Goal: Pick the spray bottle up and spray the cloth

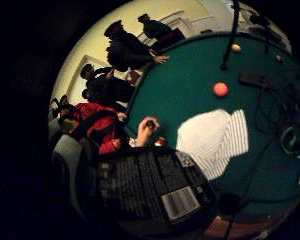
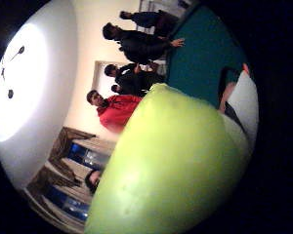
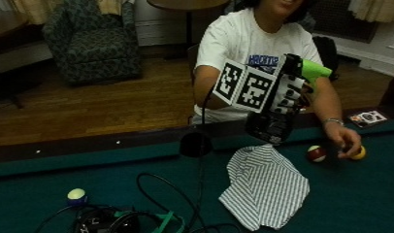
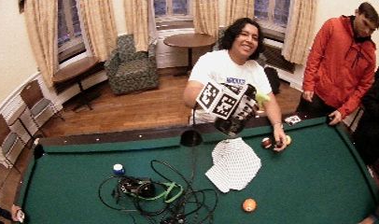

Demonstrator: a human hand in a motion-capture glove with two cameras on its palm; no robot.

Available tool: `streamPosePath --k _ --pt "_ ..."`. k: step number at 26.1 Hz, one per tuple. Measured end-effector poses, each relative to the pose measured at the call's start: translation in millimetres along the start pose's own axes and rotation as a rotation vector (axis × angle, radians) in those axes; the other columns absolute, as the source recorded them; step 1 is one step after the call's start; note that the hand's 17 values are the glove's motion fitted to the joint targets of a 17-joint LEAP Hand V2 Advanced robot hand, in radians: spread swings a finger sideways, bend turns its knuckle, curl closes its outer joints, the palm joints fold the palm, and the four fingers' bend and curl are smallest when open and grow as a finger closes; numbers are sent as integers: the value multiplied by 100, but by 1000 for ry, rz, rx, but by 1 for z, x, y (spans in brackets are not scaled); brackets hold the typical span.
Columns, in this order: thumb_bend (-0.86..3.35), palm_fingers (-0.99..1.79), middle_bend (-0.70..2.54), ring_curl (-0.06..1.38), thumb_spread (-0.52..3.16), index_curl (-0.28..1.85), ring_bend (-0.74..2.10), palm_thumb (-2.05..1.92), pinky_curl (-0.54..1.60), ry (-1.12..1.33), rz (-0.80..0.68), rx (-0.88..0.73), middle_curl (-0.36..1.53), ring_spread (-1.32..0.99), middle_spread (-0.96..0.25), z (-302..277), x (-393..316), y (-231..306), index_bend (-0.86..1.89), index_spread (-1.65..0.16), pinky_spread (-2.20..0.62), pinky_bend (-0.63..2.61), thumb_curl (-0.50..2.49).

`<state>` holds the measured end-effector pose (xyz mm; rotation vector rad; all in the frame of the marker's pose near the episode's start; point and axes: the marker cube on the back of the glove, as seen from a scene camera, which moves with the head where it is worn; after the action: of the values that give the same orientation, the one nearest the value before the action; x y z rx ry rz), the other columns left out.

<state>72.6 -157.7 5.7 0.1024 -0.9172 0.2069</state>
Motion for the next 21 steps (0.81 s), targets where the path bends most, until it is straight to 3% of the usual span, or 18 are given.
streamPosePath --k 6,13,21 --pt "-3 139 71 48 32 62 73 90 39 -137 -54 97 56 -21 -17 77 27 -17 41 -25 -31 39 83" --pt "-3 139 71 48 32 62 72 90 39 -165 -38 92 56 -21 -17 173 67 -34 41 -24 -31 39 83" --pt "-3 139 71 48 31 62 72 90 39 -174 -19 52 56 -21 -17 241 105 -45 42 -24 -31 39 84"
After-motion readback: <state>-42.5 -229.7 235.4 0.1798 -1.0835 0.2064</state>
